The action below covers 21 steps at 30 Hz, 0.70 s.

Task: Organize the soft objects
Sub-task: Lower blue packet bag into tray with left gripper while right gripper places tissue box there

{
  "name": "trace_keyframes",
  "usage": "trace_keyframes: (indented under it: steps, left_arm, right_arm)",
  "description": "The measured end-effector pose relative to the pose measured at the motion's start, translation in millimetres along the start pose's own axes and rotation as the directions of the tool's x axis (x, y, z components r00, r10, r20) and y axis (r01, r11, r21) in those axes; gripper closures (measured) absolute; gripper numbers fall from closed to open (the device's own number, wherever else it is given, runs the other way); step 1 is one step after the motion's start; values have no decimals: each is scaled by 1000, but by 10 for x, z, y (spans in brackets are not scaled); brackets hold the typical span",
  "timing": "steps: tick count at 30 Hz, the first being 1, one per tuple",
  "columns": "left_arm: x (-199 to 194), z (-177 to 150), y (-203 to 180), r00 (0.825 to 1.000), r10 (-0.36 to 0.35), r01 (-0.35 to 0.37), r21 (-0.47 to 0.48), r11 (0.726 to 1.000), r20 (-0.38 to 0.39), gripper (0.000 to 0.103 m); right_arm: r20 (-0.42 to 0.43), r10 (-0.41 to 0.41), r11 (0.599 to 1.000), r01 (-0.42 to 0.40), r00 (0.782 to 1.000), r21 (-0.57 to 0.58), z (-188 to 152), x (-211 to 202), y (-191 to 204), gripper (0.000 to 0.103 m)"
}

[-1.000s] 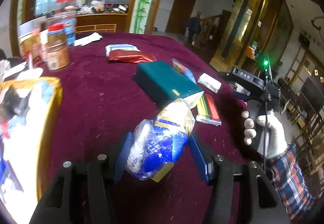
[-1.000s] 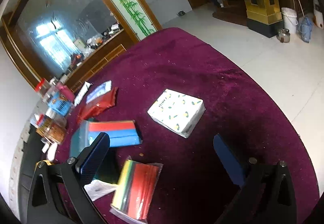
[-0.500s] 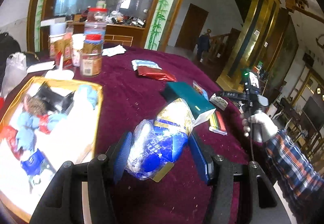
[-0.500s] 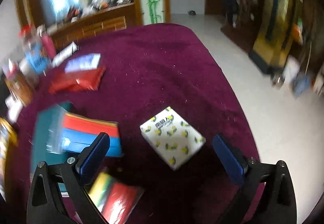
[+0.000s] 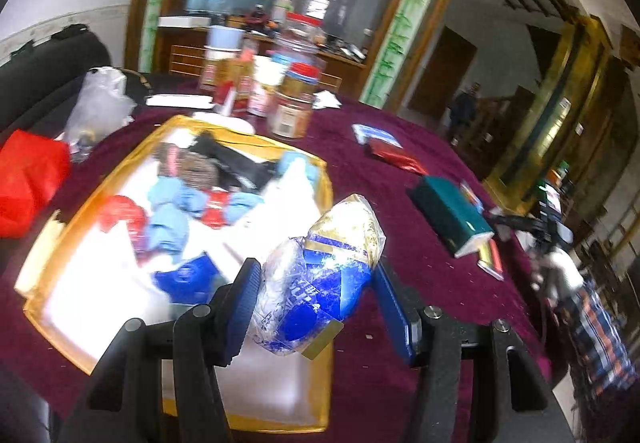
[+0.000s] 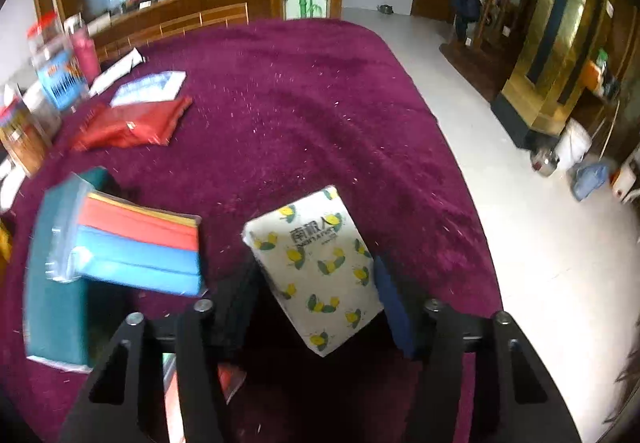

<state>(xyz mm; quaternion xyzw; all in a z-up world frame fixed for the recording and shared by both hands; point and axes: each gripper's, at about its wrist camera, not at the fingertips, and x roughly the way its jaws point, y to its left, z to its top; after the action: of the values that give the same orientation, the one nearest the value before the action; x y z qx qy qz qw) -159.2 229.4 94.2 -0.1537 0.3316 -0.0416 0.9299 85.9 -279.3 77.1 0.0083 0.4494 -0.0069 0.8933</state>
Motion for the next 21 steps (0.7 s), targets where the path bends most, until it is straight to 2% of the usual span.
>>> trace_keyframes:
  steps: [1, 4, 9, 15, 18, 21]
  left_arm:
    - [-15, 3, 45, 1000, 11, -10, -7, 1000, 3, 42]
    - [-71, -19, 217, 999, 43, -43, -34, 999, 13, 42]
    - [-129, -119, 427, 998, 61, -59, -79, 995, 13, 42]
    - [-189, -180, 454, 998, 52, -50, -81, 995, 21, 42]
    - [-180, -189, 486, 998, 66, -64, -82, 995, 21, 42]
    - [-105, -211, 542, 994, 109, -109, -82, 991, -3, 42]
  right_arm:
    - [6, 11, 1000, -11, 1000, 9, -10, -51, -11, 70]
    - [30, 48, 998, -49, 998, 34, -79, -303, -55, 78]
    - [72, 68, 998, -69, 995, 1, -190, -637, 27, 80]
    - [103, 146, 988, -150, 984, 30, -278, -883, 54, 80]
    - [117, 197, 980, -200, 973, 14, -352, -1047, 184, 80]
    - [127, 278, 960, -277, 952, -29, -437, -1267, 445, 80]
